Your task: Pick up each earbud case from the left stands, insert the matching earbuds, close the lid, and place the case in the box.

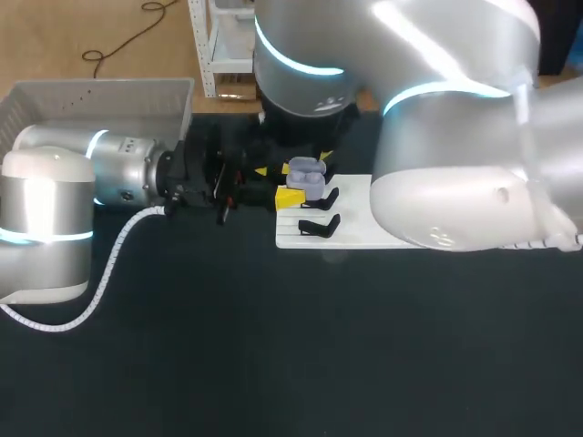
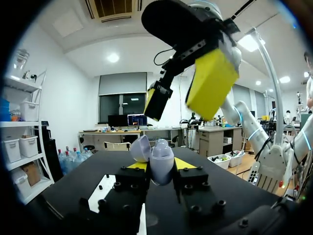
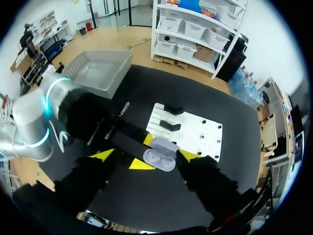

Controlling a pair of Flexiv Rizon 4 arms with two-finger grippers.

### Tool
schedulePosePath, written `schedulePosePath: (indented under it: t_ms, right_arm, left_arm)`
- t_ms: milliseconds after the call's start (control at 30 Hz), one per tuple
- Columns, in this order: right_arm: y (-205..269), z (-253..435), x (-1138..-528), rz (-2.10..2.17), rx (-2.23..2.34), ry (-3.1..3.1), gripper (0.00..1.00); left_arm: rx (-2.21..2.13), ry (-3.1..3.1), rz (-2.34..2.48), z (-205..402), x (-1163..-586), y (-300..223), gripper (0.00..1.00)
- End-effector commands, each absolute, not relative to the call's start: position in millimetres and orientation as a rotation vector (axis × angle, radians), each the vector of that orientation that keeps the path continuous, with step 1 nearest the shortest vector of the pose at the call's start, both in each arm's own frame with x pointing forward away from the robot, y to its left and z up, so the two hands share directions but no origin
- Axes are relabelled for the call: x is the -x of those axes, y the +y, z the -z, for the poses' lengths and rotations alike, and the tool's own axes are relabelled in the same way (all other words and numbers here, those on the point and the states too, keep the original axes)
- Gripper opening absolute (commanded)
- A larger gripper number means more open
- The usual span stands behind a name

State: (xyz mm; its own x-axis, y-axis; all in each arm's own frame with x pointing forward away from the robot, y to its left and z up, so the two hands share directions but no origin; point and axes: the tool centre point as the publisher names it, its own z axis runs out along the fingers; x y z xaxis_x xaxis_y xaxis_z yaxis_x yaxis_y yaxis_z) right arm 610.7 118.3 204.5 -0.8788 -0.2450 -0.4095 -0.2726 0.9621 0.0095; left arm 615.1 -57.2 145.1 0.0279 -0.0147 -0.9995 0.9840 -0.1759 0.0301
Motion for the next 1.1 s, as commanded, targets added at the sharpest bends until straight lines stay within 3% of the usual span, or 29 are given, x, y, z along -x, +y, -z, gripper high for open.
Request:
schedulePosePath:
  t_ms: [33, 500, 1100]
  right_arm:
    - [96, -213, -616, -0.129, 0.279, 2.68, 1.0]
    - [56, -196, -675, -0.172, -0.055, 2.836, 1.0]
    - [51, -173, -661, -0.203, -0.014, 3.066, 1.0]
  left_arm:
    - [-1.344, 1.089, 1.323, -145, -616, -57, 0.0]
    - [-1.344, 1.089, 1.323, -145, -616, -57, 0.0]
    - [-1.344, 1.089, 1.323, -145, -616, -57, 0.0]
